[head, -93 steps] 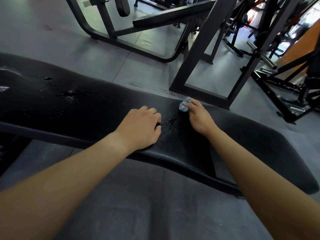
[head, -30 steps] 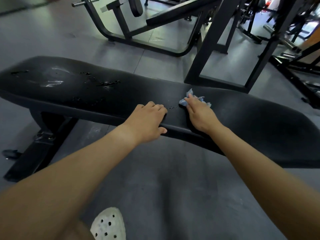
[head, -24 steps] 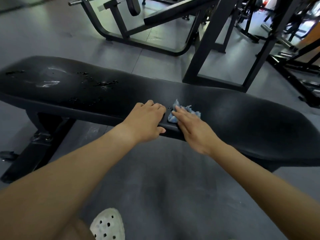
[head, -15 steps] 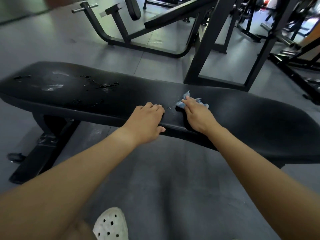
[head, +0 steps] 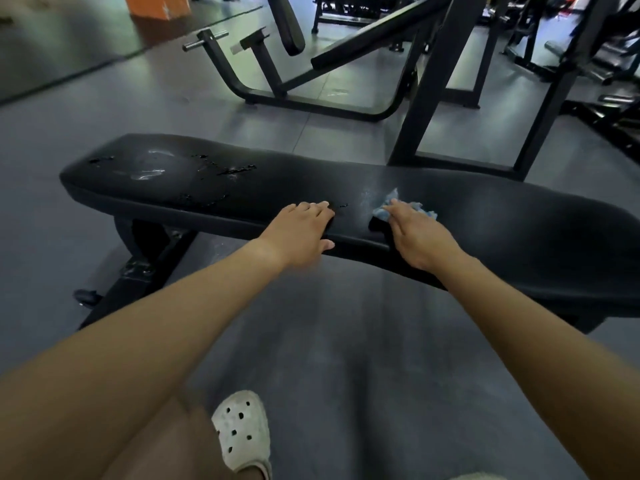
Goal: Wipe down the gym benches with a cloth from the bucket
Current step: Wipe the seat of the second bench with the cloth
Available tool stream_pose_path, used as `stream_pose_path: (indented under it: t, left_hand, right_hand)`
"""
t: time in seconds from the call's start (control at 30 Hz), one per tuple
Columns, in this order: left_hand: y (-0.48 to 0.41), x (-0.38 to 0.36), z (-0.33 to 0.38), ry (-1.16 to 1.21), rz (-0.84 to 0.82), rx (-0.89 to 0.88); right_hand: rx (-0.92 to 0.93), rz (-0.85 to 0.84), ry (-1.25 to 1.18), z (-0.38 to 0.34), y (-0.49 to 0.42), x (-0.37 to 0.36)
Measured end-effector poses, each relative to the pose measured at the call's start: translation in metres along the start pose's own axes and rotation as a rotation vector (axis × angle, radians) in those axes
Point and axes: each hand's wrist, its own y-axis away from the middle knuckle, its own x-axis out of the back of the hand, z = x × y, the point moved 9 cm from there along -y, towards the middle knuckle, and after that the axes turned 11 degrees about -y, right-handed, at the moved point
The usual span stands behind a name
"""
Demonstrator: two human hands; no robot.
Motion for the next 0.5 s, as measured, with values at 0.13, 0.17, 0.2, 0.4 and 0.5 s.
stream_pose_path:
  t: [0.13, 0.17, 0.2, 0.4, 0.5]
  left_hand:
    - [0.011, 0.000, -0.002, -0.003, 0.052, 0.045]
    - [0.017, 0.003, 0.000, -0.021, 0.075, 0.058]
    - [0.022, 0.005, 0.002, -0.037, 0.088, 0.066]
    - [0.040, 0.012, 0.006, -0.162, 0.033, 0.033]
    - [0.040, 0.013, -0.003, -0.159, 0.014, 0.082]
  right_hand:
    - [0.027, 0.098, 0.063, -0.020, 0.001, -0.018]
    - [0.050, 0.109, 0.069, -0.027, 0.005, -0.023]
    - [0.081, 0.103, 0.071, -0.035, 0.011, -0.029]
    - [0.217, 0.067, 0.172, -0.035, 0.039, -0.034]
    - [0.144, 0.213, 0.178, -0.022, 0.047, -0.022]
